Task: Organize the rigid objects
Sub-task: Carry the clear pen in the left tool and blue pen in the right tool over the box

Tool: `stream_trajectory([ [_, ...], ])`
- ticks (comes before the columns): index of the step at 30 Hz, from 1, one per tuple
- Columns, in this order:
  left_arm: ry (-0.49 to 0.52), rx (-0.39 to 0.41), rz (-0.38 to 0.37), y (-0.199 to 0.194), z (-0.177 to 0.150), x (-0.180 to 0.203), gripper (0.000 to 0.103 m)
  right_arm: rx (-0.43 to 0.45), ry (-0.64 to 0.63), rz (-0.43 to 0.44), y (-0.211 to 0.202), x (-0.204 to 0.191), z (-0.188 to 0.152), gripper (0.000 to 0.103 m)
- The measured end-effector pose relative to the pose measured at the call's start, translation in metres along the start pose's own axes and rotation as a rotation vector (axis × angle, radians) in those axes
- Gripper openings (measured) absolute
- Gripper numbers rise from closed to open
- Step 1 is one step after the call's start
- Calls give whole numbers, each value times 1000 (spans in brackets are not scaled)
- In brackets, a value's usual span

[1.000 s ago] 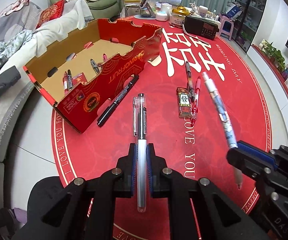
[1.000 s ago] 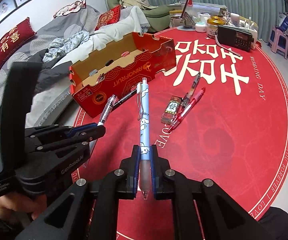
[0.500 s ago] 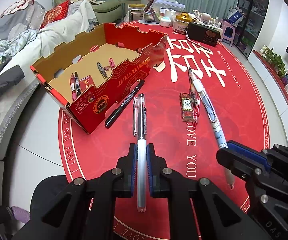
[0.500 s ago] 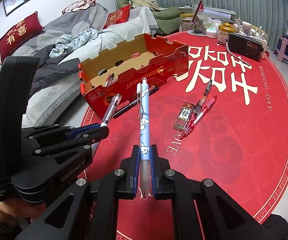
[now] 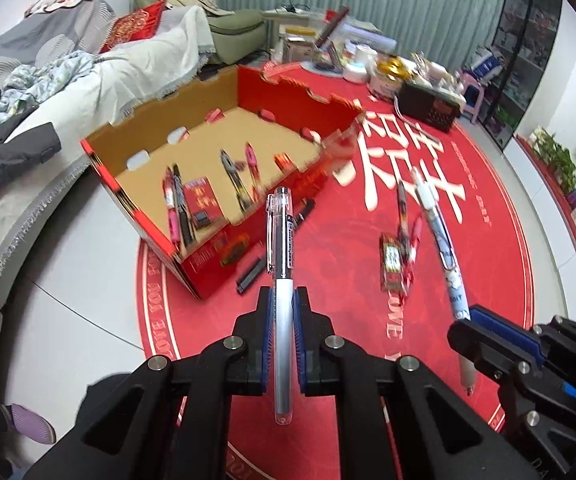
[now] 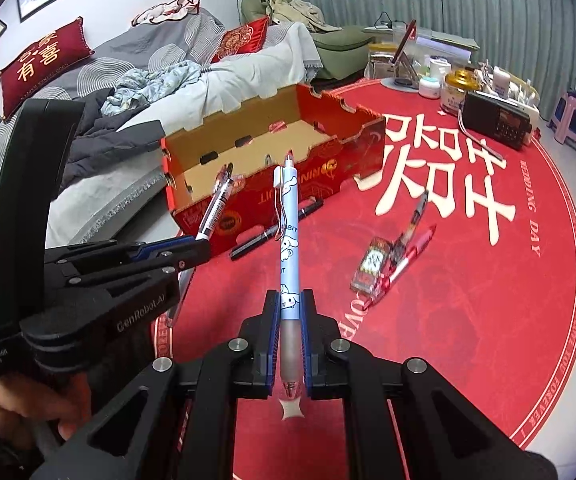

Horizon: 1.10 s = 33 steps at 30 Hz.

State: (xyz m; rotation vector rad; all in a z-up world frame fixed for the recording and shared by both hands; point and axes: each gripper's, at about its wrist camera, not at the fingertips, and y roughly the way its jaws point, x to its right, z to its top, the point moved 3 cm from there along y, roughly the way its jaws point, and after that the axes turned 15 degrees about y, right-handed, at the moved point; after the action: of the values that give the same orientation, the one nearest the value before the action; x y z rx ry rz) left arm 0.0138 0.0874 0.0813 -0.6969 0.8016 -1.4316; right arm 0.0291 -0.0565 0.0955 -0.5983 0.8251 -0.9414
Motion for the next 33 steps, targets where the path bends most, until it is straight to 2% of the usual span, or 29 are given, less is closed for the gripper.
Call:
stream_trajectory([
  [15,-77,83,98,-5,58,-63,10,72,-95,35,19,-58,81,11],
  [24,-97,74,104,7,70,-82,10,79,-129,50,33,-78,100,11],
  [33,-129,42,100,26,74,-98,10,58,-117,39,58,-75,115,11],
])
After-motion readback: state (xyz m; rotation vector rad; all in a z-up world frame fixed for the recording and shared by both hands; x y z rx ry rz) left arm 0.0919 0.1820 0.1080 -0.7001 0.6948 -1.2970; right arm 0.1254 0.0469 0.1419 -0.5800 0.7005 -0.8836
